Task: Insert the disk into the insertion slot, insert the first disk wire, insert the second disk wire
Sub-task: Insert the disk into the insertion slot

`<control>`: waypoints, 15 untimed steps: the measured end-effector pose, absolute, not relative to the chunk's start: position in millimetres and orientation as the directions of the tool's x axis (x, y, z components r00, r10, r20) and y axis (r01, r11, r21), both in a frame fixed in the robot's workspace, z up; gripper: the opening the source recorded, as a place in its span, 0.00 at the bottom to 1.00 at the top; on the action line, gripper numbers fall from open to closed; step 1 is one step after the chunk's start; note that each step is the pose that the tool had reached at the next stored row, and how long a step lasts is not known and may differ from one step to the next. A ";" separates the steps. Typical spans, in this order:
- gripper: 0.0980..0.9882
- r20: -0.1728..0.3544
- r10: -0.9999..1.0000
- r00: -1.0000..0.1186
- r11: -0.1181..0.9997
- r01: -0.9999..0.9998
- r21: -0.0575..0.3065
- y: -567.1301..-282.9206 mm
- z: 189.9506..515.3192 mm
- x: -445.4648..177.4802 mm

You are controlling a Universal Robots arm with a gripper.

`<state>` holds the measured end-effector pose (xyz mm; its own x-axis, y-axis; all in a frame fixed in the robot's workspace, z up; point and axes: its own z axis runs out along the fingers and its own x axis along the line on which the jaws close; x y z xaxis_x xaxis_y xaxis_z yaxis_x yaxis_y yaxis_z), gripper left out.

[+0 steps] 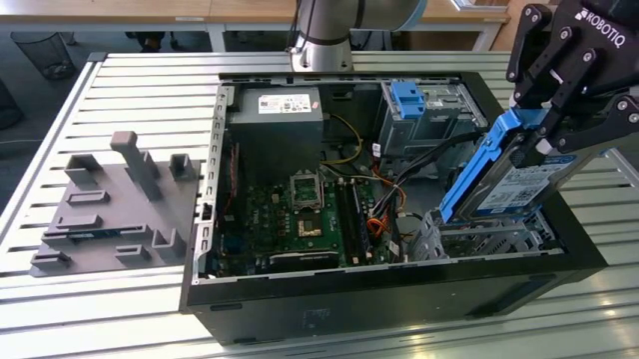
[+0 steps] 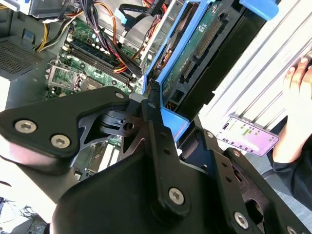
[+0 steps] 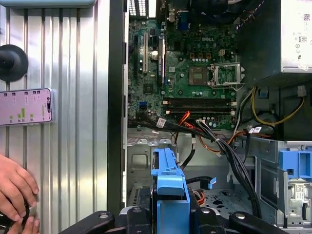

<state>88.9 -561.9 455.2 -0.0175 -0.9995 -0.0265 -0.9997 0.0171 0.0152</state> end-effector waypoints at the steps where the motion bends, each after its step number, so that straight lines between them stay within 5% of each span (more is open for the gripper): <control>1: 0.30 -0.027 -0.999 -0.018 0.017 -1.000 0.015 -561.5 454.5 88.9; 15: 0.30 -0.026 -0.999 -0.018 0.017 -1.000 0.015 -559.2 445.8 88.4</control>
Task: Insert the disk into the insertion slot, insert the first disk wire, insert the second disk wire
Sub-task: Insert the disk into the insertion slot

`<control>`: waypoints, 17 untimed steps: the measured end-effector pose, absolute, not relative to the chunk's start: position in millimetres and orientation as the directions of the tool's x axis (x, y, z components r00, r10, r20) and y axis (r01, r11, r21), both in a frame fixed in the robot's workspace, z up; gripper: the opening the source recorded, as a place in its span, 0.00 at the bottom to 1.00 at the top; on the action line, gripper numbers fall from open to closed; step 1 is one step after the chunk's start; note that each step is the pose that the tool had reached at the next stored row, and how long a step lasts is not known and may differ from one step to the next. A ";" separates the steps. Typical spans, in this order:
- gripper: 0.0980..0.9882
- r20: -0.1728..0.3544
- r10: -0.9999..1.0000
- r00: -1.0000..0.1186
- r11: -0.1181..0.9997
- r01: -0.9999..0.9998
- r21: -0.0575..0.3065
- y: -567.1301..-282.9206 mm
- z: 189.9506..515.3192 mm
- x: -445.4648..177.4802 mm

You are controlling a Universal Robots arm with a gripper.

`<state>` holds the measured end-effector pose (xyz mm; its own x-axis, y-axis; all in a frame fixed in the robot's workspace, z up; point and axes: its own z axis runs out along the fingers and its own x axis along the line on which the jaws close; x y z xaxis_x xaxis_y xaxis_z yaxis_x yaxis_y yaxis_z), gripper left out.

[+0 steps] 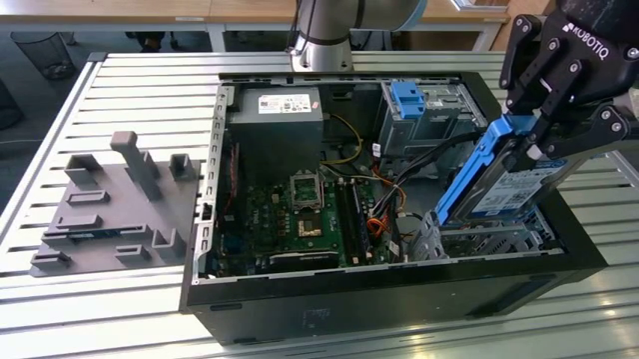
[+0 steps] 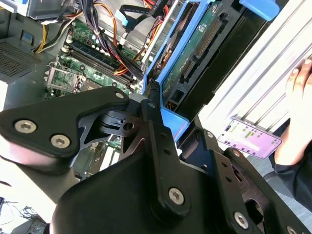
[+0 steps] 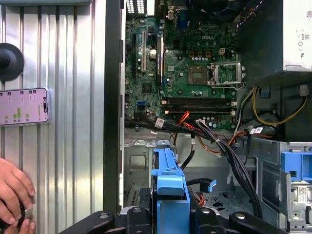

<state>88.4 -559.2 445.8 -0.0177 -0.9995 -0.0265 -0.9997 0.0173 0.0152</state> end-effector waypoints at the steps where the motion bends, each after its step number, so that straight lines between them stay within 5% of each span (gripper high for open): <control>1: 0.30 -0.027 -0.999 -0.018 0.017 -1.000 0.015 -559.1 445.3 88.4; 17: 0.30 -0.027 -0.999 -0.018 0.017 -1.000 0.015 -559.2 437.2 88.3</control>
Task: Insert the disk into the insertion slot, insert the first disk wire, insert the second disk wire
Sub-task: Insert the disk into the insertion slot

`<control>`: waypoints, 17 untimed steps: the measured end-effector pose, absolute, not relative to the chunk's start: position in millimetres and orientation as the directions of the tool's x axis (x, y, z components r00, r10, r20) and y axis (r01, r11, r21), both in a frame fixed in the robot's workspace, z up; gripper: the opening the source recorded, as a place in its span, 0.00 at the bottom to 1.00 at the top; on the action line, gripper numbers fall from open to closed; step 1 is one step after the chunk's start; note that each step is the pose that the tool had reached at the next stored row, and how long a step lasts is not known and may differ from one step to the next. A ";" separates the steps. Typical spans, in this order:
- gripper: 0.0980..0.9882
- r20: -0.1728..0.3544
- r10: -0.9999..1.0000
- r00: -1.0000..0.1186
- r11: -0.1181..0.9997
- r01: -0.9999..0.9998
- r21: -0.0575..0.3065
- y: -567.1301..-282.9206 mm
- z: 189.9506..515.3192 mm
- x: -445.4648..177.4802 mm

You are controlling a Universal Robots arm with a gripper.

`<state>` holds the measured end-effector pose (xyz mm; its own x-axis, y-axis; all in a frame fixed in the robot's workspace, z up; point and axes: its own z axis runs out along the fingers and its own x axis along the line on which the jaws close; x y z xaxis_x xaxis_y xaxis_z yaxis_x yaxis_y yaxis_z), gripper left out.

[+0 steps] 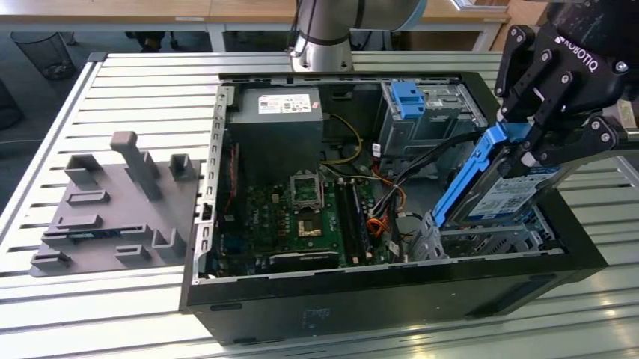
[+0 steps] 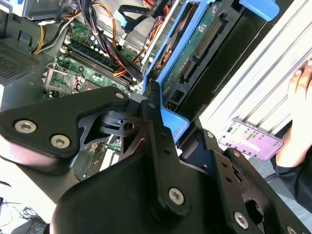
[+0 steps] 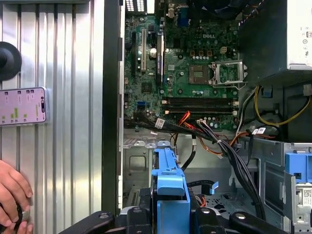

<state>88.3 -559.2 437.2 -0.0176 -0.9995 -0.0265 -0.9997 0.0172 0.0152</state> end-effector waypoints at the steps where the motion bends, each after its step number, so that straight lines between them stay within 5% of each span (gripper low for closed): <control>1: 0.30 -0.027 -0.999 -0.018 0.017 -1.000 0.015 -559.2 436.6 88.3; 17: 0.30 -0.027 -0.999 -0.018 0.017 -1.000 0.015 -559.1 426.2 88.3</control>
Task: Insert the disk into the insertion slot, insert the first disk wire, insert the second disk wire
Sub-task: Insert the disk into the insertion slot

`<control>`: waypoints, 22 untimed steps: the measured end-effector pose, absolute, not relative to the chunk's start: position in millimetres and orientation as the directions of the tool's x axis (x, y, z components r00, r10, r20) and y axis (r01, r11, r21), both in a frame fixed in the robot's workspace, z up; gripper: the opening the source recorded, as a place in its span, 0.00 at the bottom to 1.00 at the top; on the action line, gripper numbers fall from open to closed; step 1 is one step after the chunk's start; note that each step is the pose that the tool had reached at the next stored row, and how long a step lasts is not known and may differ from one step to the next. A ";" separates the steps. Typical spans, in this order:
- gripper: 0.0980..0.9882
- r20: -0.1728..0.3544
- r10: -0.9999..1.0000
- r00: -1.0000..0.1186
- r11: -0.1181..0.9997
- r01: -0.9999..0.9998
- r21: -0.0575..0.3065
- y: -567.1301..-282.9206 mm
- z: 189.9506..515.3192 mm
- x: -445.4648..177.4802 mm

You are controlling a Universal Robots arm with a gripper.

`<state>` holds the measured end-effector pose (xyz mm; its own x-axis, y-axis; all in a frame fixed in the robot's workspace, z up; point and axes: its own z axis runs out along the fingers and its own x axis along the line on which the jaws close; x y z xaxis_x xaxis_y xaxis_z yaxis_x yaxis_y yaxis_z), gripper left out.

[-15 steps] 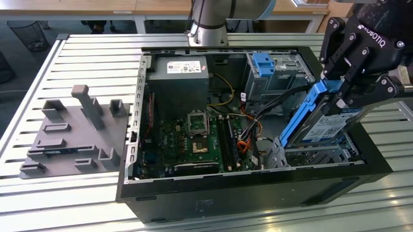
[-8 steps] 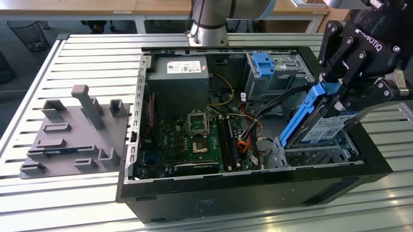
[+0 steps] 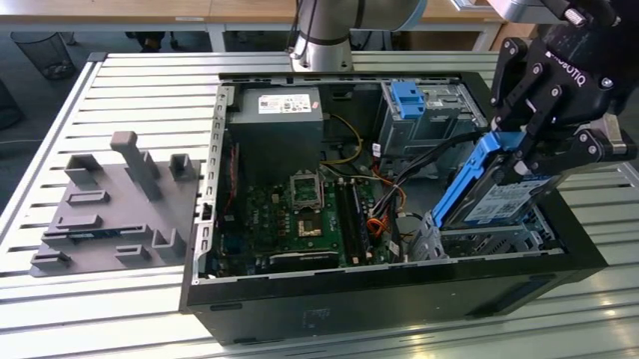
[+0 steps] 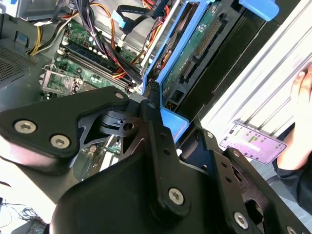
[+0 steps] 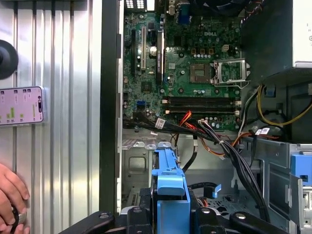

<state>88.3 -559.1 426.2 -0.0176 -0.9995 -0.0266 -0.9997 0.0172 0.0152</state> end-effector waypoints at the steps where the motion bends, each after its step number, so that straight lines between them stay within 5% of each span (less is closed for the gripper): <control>1: 0.30 -0.027 -0.999 -0.018 0.017 -1.000 0.015 -559.2 425.7 88.3; 22: 0.30 -0.027 -0.999 -0.018 0.017 -1.000 0.015 -559.2 417.2 88.3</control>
